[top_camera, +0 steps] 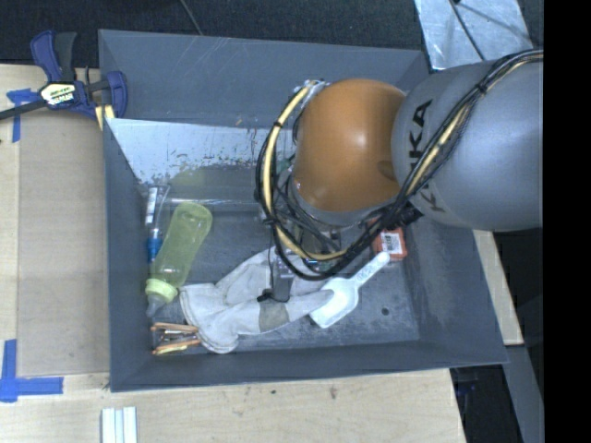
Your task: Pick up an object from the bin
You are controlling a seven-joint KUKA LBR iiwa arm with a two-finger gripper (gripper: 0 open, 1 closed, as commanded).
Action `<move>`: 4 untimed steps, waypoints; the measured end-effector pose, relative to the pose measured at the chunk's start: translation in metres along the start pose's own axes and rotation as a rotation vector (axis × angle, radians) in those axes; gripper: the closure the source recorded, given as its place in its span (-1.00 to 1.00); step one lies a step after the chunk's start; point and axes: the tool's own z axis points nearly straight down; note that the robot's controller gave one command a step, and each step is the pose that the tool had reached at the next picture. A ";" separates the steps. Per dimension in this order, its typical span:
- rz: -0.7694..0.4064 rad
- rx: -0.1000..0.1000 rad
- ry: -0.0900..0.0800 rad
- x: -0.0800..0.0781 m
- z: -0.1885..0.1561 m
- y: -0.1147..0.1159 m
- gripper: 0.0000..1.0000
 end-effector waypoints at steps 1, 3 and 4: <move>0.002 -0.002 -0.008 -0.002 -0.005 0.000 -1.00; -0.380 0.001 -0.009 -0.030 0.108 0.013 -1.00; -0.507 0.002 -0.010 -0.030 0.122 0.024 -1.00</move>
Offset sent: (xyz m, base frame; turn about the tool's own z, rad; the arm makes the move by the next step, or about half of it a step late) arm 0.0151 0.0181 -0.1193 -0.2739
